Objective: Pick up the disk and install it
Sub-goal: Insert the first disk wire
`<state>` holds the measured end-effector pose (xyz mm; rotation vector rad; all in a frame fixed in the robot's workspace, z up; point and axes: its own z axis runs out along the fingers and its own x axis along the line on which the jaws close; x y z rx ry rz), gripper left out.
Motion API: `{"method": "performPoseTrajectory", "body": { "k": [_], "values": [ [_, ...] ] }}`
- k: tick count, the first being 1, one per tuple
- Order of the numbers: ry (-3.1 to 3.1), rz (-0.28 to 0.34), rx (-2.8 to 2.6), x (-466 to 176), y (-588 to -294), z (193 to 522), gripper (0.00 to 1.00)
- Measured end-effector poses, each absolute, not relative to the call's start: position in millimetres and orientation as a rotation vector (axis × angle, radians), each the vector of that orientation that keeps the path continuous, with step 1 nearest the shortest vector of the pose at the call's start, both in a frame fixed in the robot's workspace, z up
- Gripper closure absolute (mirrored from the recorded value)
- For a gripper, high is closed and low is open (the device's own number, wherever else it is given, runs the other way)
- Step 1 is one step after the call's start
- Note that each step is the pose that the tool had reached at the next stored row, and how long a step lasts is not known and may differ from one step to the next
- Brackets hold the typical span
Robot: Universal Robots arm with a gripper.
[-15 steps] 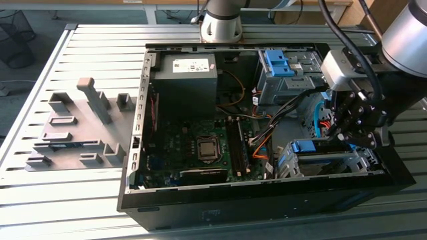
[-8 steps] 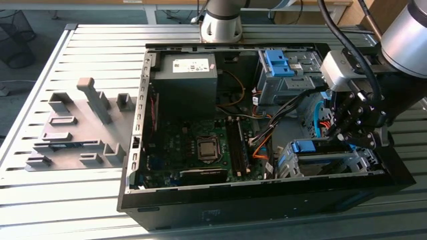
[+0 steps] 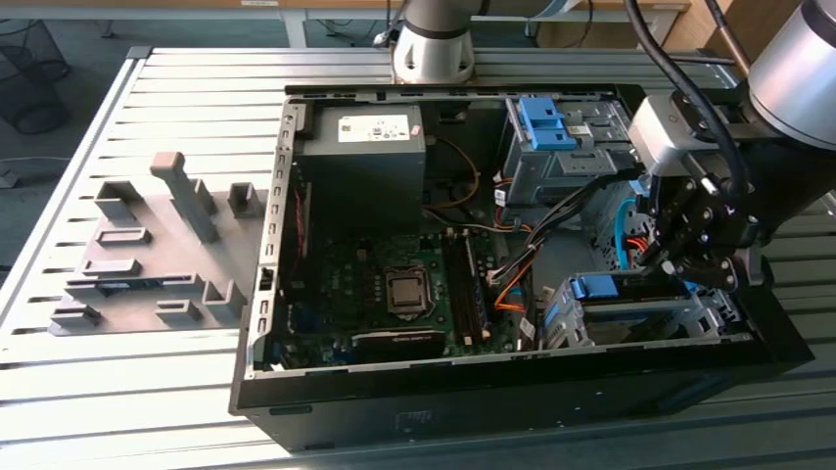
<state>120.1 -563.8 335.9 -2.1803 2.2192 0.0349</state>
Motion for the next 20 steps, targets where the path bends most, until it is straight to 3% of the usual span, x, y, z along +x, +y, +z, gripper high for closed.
{"method": "performPoseTrajectory", "body": {
  "k": [20],
  "values": [
    [2.229, 0.033, -2.169, 119.4, -564.2, 337.4, 0.84]
  ]
}}
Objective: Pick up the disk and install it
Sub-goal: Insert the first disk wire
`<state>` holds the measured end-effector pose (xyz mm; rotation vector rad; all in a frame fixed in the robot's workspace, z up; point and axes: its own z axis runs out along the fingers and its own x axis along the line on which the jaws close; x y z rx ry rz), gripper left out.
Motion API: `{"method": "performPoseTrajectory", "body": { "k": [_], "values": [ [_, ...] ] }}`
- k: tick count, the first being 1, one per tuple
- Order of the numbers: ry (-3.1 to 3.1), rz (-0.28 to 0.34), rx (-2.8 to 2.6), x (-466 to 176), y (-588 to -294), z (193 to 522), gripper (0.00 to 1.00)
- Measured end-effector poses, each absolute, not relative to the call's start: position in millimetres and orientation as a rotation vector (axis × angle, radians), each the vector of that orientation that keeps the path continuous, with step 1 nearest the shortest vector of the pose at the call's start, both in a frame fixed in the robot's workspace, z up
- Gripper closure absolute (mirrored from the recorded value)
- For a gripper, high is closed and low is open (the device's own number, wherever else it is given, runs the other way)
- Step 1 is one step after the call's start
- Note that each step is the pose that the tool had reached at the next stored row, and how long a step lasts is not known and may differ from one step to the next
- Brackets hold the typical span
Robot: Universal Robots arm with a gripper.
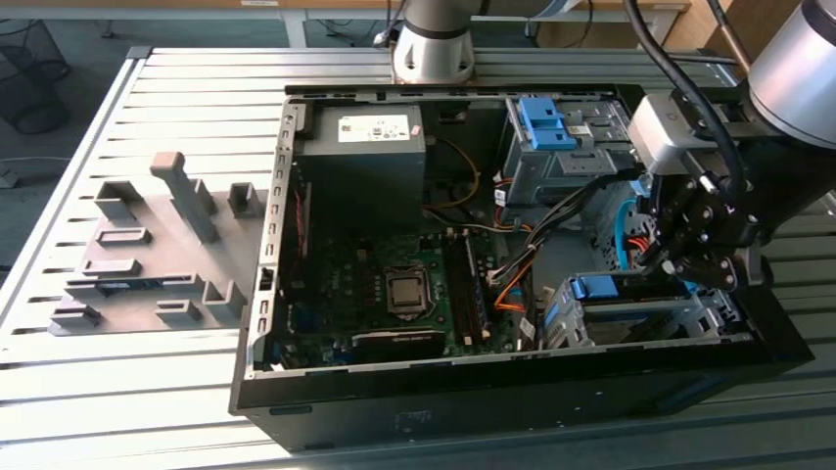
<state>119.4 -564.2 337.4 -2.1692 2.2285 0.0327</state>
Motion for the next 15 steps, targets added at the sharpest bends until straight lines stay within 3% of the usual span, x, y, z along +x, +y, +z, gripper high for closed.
{"method": "performPoseTrajectory", "body": {
  "k": [15],
  "values": [
    [2.240, 0.025, -2.149, 118.3, -564.8, 335.3, 0.84]
  ]
}}
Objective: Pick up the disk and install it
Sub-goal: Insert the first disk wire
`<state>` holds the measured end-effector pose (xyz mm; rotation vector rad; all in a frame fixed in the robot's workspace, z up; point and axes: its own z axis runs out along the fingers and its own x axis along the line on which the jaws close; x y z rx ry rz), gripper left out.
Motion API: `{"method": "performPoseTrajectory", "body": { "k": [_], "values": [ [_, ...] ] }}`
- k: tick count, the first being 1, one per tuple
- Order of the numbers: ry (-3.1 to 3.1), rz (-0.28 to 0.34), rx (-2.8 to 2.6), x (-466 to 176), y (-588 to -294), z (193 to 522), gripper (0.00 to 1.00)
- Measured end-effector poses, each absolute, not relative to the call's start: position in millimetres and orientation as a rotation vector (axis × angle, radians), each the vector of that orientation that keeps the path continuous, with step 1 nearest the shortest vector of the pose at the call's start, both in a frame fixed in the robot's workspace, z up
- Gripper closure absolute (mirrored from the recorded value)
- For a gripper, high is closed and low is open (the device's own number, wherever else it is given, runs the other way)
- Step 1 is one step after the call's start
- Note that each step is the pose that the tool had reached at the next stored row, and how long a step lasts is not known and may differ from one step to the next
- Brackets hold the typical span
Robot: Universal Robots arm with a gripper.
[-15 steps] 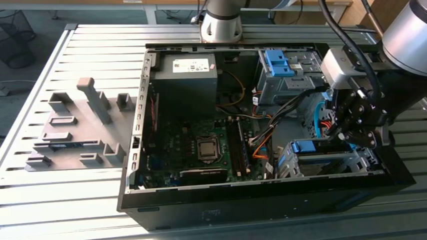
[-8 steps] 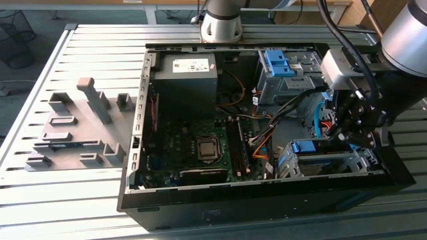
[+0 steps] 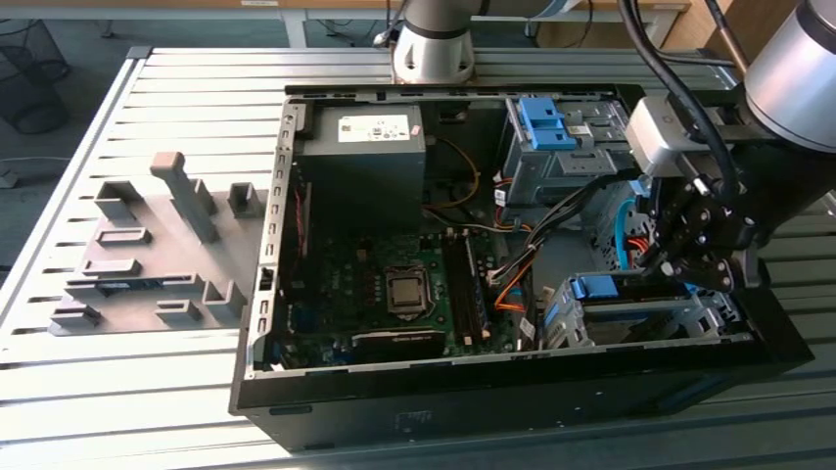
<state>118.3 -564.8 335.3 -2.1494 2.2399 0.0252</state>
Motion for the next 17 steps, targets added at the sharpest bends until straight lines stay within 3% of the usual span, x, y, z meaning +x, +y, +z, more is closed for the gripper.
{"method": "performPoseTrajectory", "body": {
  "k": [17],
  "values": [
    [2.239, 0.025, -2.151, 118.2, -565.4, 329.3, 0.84]
  ]
}}
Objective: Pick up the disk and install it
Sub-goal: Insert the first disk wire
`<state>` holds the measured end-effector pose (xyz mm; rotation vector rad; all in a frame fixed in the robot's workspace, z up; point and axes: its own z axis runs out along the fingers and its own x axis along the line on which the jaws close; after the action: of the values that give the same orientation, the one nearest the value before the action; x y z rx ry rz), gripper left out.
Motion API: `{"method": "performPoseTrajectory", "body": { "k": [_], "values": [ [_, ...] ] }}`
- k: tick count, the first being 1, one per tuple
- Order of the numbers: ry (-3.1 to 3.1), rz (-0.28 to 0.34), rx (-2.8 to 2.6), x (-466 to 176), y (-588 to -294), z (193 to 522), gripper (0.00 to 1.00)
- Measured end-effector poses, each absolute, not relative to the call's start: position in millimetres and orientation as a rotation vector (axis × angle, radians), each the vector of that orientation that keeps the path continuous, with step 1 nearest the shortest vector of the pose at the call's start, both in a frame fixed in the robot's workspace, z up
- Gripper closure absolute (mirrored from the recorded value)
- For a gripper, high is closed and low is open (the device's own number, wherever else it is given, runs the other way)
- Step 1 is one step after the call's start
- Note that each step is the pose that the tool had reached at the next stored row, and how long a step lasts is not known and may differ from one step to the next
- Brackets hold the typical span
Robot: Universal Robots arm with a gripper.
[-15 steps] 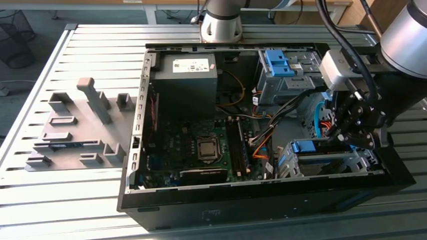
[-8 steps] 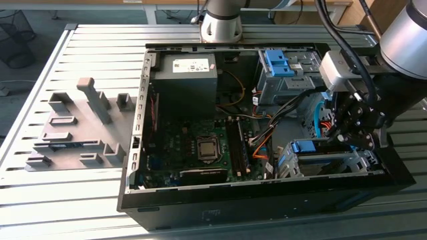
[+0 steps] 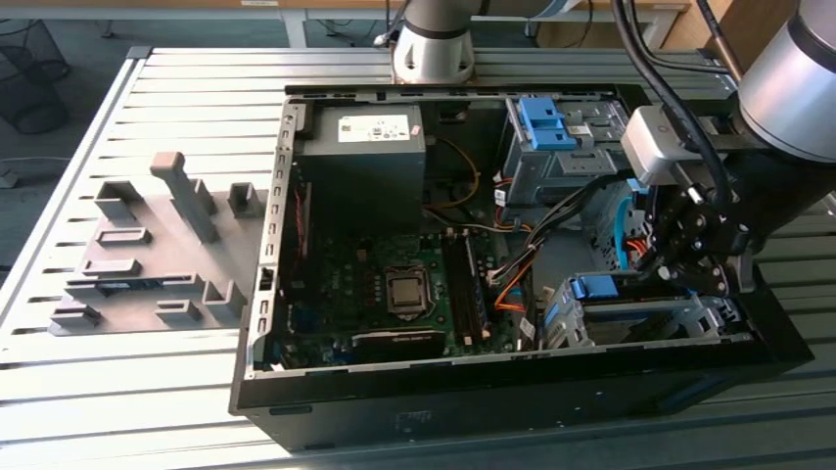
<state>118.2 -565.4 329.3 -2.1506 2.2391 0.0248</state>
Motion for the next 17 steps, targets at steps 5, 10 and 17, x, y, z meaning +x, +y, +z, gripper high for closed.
{"method": "performPoseTrajectory", "body": {
  "k": [5, 10, 17],
  "values": [
    [2.239, 0.025, -2.151, 118.2, -565.4, 328.8, 0.84],
    [2.239, 0.026, -2.150, 118.2, -565.5, 334.9, 0.76],
    [2.238, 0.028, -2.149, 118.3, -565.4, 342.1, 0.78]
  ]
}}
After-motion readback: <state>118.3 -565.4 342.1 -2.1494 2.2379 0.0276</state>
